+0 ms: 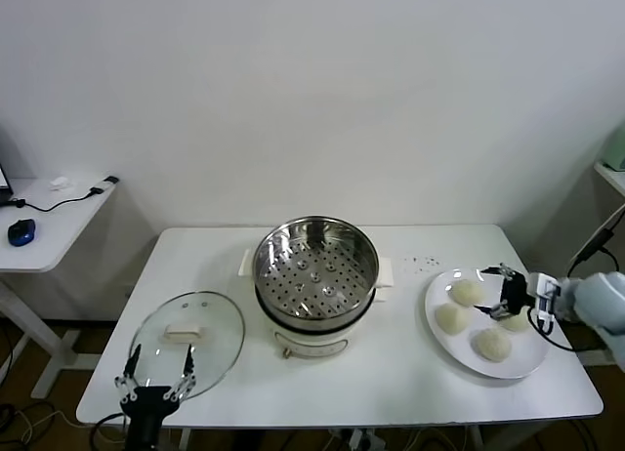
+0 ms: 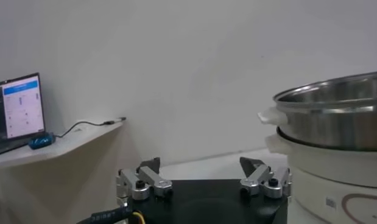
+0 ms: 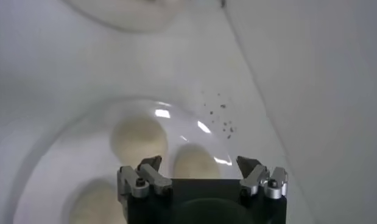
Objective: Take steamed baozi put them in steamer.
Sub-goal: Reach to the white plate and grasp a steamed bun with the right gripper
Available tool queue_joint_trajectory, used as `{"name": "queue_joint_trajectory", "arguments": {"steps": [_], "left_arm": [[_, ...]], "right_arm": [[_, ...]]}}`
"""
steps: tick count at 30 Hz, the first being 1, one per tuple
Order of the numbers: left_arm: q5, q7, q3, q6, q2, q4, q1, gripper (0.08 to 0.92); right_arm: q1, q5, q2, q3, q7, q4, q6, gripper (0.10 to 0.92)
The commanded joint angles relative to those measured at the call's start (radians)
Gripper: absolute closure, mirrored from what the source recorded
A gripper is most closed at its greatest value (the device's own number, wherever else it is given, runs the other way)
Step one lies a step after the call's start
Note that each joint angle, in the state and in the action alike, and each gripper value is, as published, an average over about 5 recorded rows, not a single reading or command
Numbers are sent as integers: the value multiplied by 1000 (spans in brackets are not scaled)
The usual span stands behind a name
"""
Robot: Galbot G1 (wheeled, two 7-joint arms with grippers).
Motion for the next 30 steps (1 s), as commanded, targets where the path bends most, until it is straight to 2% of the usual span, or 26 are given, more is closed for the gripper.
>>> {"name": "queue_joint_trajectory", "arguments": {"steps": [1,6,13,30], "left_arm": [[-6,-1,-4,-6,3,1,11,177],[-9,-3,-8,1,4,-3,10,177],[-10,-4,-14,11,5,1,4,177],[0,-3,-15,17,5,34,-18,177]], "right_arm": [[523,-88,16,-540,-184,-220,46,203],[599,-82,144,-659,-207,-352,66,203],[569,-88,275,-670,-206,-473,80,203],[434,-166,398,-505,-182,-621,111,203]]}}
